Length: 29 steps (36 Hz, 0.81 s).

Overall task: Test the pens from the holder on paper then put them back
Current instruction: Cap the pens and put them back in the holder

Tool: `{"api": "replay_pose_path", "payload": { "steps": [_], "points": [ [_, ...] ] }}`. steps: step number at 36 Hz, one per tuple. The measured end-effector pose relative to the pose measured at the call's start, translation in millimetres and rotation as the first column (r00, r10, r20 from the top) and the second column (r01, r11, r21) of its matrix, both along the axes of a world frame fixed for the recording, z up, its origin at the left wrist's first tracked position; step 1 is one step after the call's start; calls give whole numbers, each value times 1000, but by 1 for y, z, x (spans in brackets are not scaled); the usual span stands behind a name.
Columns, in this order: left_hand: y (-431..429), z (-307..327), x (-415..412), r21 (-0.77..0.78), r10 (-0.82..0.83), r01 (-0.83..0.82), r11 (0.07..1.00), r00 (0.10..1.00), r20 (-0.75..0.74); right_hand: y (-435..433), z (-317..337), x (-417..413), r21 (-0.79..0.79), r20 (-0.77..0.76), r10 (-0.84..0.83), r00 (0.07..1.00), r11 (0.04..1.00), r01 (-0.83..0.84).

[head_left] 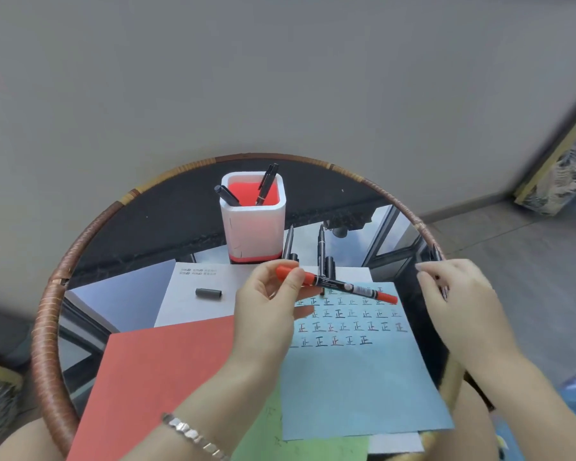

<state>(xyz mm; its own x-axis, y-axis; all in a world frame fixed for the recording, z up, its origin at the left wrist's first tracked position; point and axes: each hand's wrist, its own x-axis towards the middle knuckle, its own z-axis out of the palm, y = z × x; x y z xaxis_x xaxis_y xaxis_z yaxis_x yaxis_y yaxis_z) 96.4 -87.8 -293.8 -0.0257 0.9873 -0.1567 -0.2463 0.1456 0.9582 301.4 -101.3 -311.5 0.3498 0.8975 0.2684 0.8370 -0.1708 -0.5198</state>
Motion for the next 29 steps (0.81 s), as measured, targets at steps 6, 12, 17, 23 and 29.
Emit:
{"api": "replay_pose_path", "payload": {
  "steps": [6,12,17,23,29],
  "points": [
    [-6,-3,-1,62,-24,29,998,996,-82,17,-16,15,-314,176,-105,979,936,157],
    [-11,2,-8,188,14,12,982,990,-138,23,-16,-1,-274,62,-75,995,957,89],
    [-2,36,-24,535,247,-113,837,951,-187,24,-4,-11,-181,-80,-18,997,983,3],
    [40,55,-50,798,546,-192,571,815,-195,12,16,-32,-6,-306,158,939,986,-167],
    [70,37,-54,735,534,-3,678,689,-490,8,21,-45,46,-302,258,918,966,-256]
  ]
}}
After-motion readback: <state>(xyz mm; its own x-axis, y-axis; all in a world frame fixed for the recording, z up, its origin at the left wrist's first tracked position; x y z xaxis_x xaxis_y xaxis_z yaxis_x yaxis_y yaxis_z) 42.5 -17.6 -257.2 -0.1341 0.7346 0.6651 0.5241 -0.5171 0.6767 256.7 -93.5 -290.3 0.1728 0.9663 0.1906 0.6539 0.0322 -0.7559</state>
